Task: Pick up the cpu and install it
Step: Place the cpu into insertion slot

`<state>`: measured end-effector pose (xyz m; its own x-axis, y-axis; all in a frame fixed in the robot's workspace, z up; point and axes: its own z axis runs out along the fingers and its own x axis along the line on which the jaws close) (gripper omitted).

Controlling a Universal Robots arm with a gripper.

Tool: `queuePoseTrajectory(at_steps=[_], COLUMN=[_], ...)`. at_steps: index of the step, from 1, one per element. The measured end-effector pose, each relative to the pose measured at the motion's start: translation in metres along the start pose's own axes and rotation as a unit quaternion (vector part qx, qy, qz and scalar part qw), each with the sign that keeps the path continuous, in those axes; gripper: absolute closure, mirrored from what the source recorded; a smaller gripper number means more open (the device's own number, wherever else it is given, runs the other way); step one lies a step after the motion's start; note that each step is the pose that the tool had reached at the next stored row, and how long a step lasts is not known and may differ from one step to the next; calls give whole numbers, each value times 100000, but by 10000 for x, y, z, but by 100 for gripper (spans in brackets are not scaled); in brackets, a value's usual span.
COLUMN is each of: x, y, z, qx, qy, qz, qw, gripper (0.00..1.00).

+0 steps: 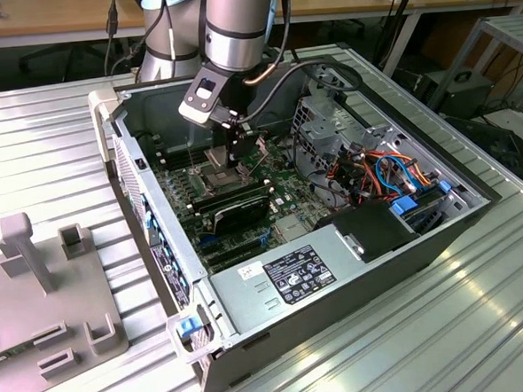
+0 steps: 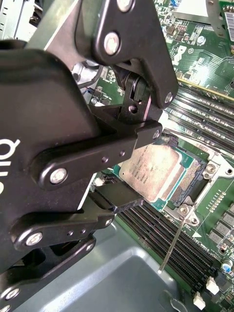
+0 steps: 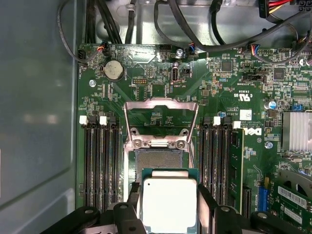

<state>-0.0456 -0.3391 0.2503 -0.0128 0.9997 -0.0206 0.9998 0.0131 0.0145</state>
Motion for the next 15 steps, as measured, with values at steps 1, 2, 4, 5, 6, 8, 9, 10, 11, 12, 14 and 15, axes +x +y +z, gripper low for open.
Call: queuePoseTrajectory(at_steps=[1, 2, 4, 5, 6, 8, 9, 10, 11, 12, 14, 15], x=[0, 0, 0, 0, 0, 1, 1, 1, 1, 1, 1, 2], y=[0, 0, -1, -1, -1, -1, -1, -1, -1, -1, -1, -1], z=[6, 12, 24, 24, 25, 69, 69, 69, 69, 69, 70, 73], qx=[3, 1, 7, 8, 10, 2, 3, 1, 1, 3, 4, -4], qy=[-1, 3, -6, -11, -12, -2, -5, -2, -1, -2, -2, 8], qz=[2, 1, 3, 2, 2, 3, 2, 2, 1, 2, 3, 4], qw=[100000, 100000, 100000, 100000, 100000, 100000, 100000, 100000, 100000, 100000, 100000, 100000], gripper=[45, 45, 45, 45, 45, 45, 45, 45, 45, 45, 45, 45])
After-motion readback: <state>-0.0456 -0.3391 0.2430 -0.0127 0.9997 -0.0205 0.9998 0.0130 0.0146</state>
